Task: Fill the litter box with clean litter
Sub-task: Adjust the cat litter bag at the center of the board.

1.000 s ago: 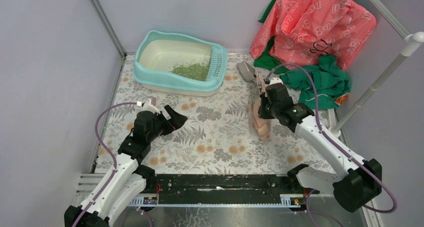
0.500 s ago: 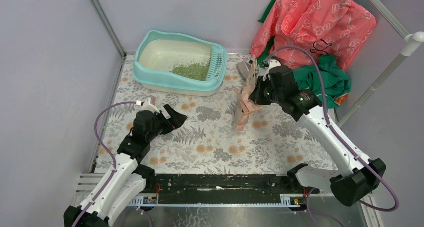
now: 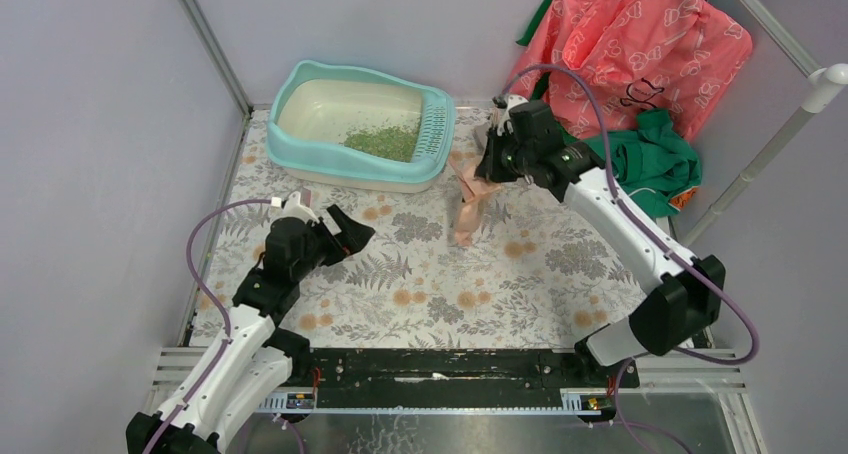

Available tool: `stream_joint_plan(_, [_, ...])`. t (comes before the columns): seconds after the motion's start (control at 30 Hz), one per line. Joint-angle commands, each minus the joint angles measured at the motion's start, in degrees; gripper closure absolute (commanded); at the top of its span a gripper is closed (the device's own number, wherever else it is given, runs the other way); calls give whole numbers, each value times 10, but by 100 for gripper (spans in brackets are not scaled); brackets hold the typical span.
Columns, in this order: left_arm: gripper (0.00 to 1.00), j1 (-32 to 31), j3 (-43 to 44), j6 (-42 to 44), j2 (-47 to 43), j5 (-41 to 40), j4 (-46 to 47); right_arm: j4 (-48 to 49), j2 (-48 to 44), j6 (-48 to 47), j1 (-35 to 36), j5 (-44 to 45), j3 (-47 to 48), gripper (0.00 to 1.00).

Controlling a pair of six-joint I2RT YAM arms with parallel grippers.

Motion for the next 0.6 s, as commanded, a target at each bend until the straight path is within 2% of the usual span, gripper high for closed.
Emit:
stream_joint_plan(0.0, [1,4,24,14,2,-15,7,98,23,-35,-1,-30,94,100])
stream_joint_plan(0.57, [1,4,57,24,-11,-32,-35,99,199,-66,-17,-16,225,100])
